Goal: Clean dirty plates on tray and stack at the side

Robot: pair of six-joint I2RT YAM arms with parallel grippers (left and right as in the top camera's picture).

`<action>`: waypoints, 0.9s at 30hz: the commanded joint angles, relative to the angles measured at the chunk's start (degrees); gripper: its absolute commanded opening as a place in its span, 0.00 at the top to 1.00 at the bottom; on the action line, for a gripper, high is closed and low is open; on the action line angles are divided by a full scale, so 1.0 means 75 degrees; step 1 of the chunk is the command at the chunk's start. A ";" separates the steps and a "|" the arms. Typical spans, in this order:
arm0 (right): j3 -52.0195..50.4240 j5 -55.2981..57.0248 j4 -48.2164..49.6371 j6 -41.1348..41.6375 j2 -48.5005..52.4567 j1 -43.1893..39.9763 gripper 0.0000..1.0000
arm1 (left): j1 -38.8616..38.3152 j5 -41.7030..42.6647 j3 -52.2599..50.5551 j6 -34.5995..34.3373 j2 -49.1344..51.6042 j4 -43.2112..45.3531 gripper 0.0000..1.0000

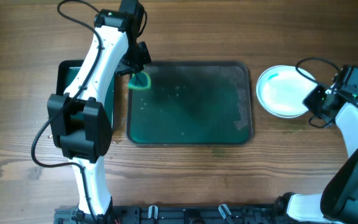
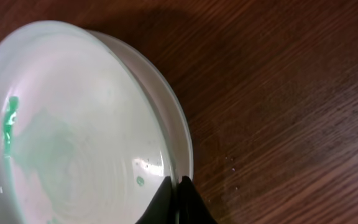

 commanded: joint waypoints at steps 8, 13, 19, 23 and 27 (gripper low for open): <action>0.0769 -0.1644 -0.0702 -0.0597 -0.0058 0.0114 0.16 | 0.0114 0.0087 0.0221 0.0545 -0.0265 -0.0160 0.96; 0.2226 -0.1909 -0.2192 -0.1072 -0.0058 0.0423 0.11 | 0.0507 0.0052 0.0344 0.1419 -0.0562 -0.0685 0.96; 0.2687 -0.1929 -0.2643 -0.1279 -0.0055 0.1370 0.07 | 0.1180 -0.0268 0.0230 0.2556 -0.0609 -0.1154 0.96; 0.2661 -0.1877 -0.2626 -0.1274 -0.0038 0.2060 0.07 | 0.1708 -0.0256 -0.0271 0.3395 -0.0603 -0.0825 0.96; 0.2661 -0.1670 -0.2600 -0.1259 -0.0038 0.2579 0.06 | 0.2043 -0.0259 -0.1137 0.3783 -0.0597 0.0061 0.96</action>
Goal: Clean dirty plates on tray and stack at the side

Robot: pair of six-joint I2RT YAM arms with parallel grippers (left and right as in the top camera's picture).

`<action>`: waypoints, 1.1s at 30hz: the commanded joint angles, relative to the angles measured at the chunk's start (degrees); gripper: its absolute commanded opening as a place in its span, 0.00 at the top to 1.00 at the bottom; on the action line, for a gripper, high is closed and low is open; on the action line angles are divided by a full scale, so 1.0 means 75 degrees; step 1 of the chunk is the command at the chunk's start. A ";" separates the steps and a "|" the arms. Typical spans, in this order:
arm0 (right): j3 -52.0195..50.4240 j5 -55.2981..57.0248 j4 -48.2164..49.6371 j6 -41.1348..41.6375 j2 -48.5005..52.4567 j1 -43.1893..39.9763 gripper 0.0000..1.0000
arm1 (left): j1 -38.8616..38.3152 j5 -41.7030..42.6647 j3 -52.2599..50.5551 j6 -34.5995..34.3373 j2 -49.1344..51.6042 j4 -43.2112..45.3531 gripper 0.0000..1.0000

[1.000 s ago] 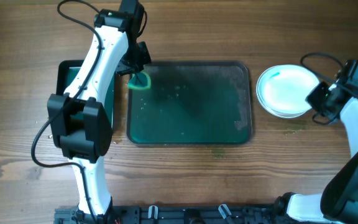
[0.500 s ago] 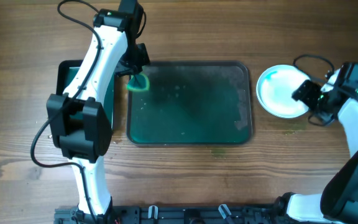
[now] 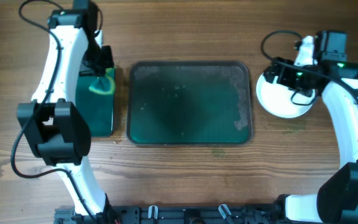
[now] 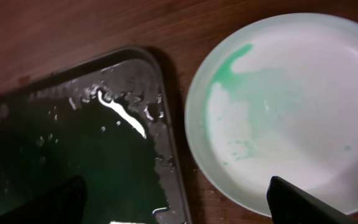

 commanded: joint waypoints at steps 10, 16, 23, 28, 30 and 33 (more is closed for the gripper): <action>0.0047 0.0501 -0.0052 -0.0146 -0.0035 0.0708 0.03 | 0.0635 -0.0099 -0.3083 0.0912 -0.0169 0.2719 0.96; 0.0050 0.0501 -0.0087 -0.0306 -0.0035 0.0708 0.00 | 0.0632 -0.0099 -0.3031 0.0761 -0.0201 0.2745 0.41; 0.0329 0.0501 -0.0364 -0.0321 -0.0044 0.0708 0.01 | 0.0612 -0.0096 -0.1789 0.0592 -0.0828 0.1600 0.00; 0.0959 0.0498 -0.0842 -0.0323 -0.0274 0.0708 0.01 | 0.0612 -0.0096 -0.0991 0.0595 -0.2057 0.0717 0.00; 0.1090 0.0498 -0.0915 -0.0323 -0.0466 0.0708 0.01 | 0.0612 -0.0096 -0.0991 0.0597 -0.2445 0.0647 0.00; 0.1338 0.0501 -0.1172 -0.0341 -0.0915 0.0708 0.00 | 0.0612 -0.0096 -0.0991 0.0597 -0.2821 0.0656 0.00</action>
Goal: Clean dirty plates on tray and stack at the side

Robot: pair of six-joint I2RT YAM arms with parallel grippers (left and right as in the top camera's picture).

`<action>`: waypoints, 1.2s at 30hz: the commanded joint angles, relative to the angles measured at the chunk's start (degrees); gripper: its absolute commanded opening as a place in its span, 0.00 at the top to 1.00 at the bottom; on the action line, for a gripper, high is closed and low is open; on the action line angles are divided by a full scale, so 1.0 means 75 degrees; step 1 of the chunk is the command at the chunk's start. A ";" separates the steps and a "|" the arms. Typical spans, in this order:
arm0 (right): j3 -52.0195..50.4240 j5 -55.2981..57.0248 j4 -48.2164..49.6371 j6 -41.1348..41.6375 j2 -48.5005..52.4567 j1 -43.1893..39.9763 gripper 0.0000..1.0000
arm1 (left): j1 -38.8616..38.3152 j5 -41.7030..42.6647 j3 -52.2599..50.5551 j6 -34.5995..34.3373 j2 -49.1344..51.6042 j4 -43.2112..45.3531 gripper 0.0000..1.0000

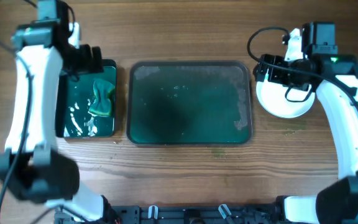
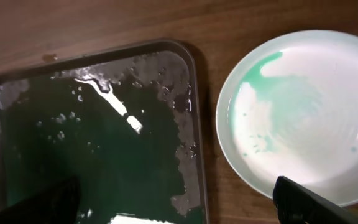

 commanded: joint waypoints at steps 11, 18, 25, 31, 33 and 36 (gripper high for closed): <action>0.1043 0.0032 -0.0901 -0.0262 -0.3416 0.0012 0.00 | 0.0000 0.0012 0.0061 -0.0093 -0.0495 -0.0023 0.00; 0.1043 0.0041 -0.0901 -0.0271 -0.4750 0.0012 0.00 | 0.0000 0.0012 0.0061 -0.0093 -0.0495 -0.0020 0.00; 0.1043 0.0245 -0.1078 -0.0423 -0.5007 0.0012 0.00 | 0.0000 0.0012 0.0061 -0.0096 -0.0495 -0.0020 0.00; 0.0565 0.0271 -0.0583 -0.0659 -0.4972 0.0012 0.00 | 0.0000 0.0012 0.0061 -0.0093 -0.0495 -0.0023 0.00; 0.0067 0.0242 0.0044 -0.0764 -0.5164 0.0012 0.00 | 0.0000 0.0012 0.0061 -0.0096 -0.0495 -0.0023 0.00; -0.0982 0.0239 0.1209 -0.0761 -0.5659 0.0012 0.01 | 0.0000 0.0012 0.0061 -0.0096 -0.0495 -0.0020 0.00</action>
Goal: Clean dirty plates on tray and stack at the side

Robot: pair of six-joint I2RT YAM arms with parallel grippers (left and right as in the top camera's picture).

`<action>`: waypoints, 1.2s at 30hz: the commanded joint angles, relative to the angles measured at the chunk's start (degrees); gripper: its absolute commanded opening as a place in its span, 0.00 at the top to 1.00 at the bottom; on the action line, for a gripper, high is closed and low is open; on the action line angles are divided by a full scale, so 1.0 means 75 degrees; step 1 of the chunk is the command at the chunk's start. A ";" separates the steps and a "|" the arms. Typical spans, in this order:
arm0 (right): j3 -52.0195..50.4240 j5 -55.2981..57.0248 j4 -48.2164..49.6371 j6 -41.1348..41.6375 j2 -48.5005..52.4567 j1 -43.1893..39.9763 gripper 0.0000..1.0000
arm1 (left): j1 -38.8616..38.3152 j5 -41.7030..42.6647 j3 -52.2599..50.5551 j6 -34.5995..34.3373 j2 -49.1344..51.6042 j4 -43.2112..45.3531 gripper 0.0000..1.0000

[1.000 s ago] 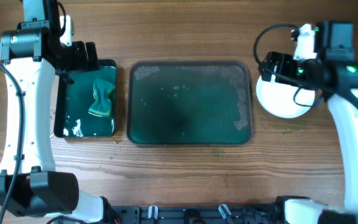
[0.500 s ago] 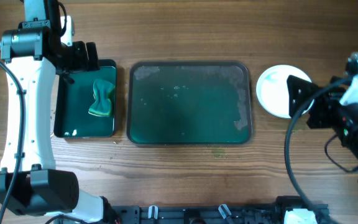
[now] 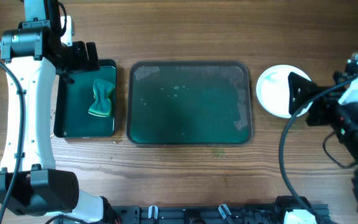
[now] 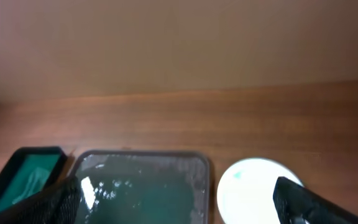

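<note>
The dark green tray (image 3: 189,102) lies mid-table, wet and with no plates on it; it also shows in the right wrist view as the tray (image 4: 142,186). To its right rests a white plate (image 3: 273,91) with a faint green smear, seen from the wrist as the plate (image 4: 253,193). My right gripper (image 3: 308,99) is open just right of the plate, holding nothing; its fingertips (image 4: 297,202) frame the wrist view from high up. My left gripper (image 3: 84,57) is open at the back edge of the green tub (image 3: 67,118). A green sponge (image 3: 102,99) lies in the tub.
The tub (image 4: 30,177) with the sponge stands left of the tray, its rim close to the tray's left edge. Bare wooden table (image 3: 185,174) runs along the front. The arm bases and cables are at the near edge and far right.
My right gripper was open over the plate's left side. It is now higher and just right of the plate, still open. The left gripper and the sponge have hardly moved.
First my left gripper held the sponge over the tray's back left corner, and my right gripper was shut at the plate's rim. Then the sponge hung over the tub and the right gripper stood open above the plate. Later the sponge lay loose in the tub. Now the right arm has drawn back.
</note>
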 commanded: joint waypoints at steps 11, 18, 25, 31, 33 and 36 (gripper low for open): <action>-0.6659 0.0044 0.5333 -0.0402 -0.3923 0.0323 0.00 | 0.0000 0.0009 -0.0006 -0.0090 0.0058 0.0000 0.00; -0.9160 0.0160 0.6930 -0.0361 -0.5674 0.0656 0.00 | 0.0000 0.0009 -0.0006 -0.0093 0.0058 -0.0003 0.00; -1.0424 0.0224 0.7201 -0.0131 -0.6607 0.0662 0.00 | 0.0000 0.0009 -0.0006 -0.0093 0.0058 0.0000 0.00; -1.0424 0.0335 0.6831 -0.0111 -0.6607 0.0662 0.00 | 0.0000 0.0009 -0.0006 -0.0090 0.0058 0.0000 0.00; -1.0424 0.0335 0.6840 -0.0131 -0.6607 0.0662 0.00 | 0.0000 0.0009 -0.0006 -0.0093 0.0058 0.0000 0.00; -1.0424 0.0335 0.6837 -0.0131 -0.6604 0.0662 0.00 | 0.0000 0.0009 -0.0006 -0.0090 0.0058 0.0000 0.00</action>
